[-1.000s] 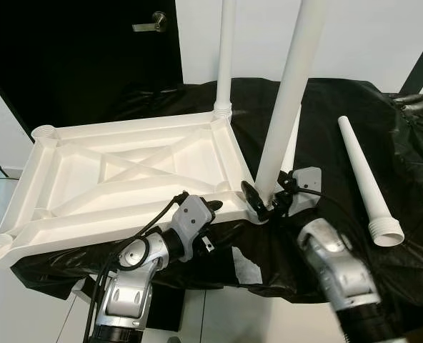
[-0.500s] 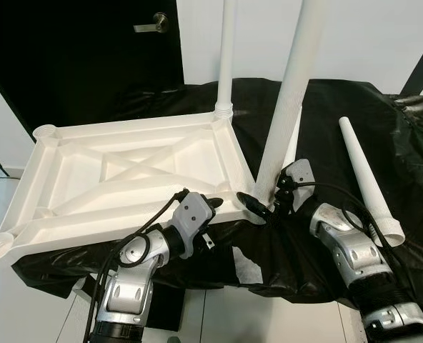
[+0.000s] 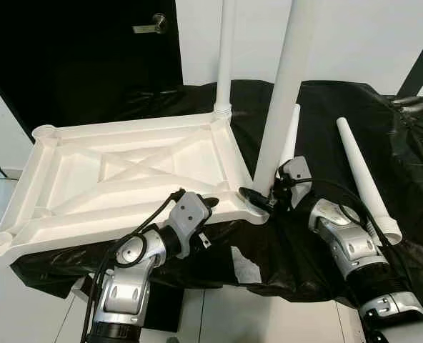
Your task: Building children table
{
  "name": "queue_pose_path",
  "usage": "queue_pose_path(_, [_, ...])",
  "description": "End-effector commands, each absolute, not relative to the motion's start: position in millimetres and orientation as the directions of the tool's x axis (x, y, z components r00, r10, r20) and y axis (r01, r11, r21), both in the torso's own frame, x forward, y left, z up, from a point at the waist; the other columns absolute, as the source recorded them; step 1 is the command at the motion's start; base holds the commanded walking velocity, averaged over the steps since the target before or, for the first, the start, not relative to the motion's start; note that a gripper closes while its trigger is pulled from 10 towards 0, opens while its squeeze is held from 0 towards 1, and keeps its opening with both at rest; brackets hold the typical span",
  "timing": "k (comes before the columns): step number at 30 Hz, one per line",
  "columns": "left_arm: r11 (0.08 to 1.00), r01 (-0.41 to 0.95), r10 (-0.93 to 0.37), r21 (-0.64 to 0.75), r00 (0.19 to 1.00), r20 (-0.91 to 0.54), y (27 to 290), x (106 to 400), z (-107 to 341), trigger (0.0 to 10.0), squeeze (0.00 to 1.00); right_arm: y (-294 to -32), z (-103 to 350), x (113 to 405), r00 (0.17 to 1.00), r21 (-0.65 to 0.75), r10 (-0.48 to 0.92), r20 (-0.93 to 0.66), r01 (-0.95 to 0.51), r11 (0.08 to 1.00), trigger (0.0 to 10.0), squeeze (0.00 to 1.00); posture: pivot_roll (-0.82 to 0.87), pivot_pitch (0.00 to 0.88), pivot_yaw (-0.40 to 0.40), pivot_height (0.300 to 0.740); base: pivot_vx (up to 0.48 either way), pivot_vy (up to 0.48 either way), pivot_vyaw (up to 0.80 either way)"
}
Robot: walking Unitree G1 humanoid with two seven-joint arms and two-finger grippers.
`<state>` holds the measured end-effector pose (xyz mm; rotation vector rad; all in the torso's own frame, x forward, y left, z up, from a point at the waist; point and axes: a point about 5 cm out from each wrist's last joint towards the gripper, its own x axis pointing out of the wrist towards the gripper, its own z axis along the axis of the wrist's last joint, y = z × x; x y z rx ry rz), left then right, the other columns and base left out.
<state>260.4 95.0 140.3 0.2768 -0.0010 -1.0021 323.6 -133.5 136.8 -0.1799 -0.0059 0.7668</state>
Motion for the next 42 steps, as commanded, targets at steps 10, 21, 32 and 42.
queue_pose_path(10, [0.642, 0.722, -0.729, 0.257, 0.679, -0.086, 99, 270, 141, 10.0, 0.0, -115, 109, 313, 0.86, 0.009, 0.501, -0.095, -0.502, 0.865, 10.0, 0.0, -0.01, 0.0, -0.006, 0.74, 0.0, 0.0, 0.0])
queue_pose_path(21, [0.624, 0.736, -0.743, 0.262, 0.663, -0.094, 98, 269, 141, 10.0, 0.0, -108, 113, 308, 0.945, 0.087, 0.319, -0.07, -0.313, 0.946, 10.0, 0.0, -0.02, 0.0, -0.002, 0.74, 0.0, 0.0, 0.0])
queue_pose_path(32, [0.616, 0.743, -0.75, 0.263, 0.655, -0.095, 97, 267, 141, 10.0, 0.0, -84, 119, 289, 0.975, 0.102, 0.223, -0.026, -0.219, 0.97, 10.0, 0.0, -0.01, 0.0, -0.005, 0.74, 0.0, 0.0, 0.0])
queue_pose_path(42, [0.621, 0.734, -0.743, 0.275, 0.663, -0.094, 98, 270, 142, 10.0, 0.0, -92, 128, 290, 0.976, 0.057, 0.216, 0.026, -0.217, 0.974, 10.0, 1.0, -0.02, 0.0, 0.005, 0.74, 0.0, 0.0, 0.0])
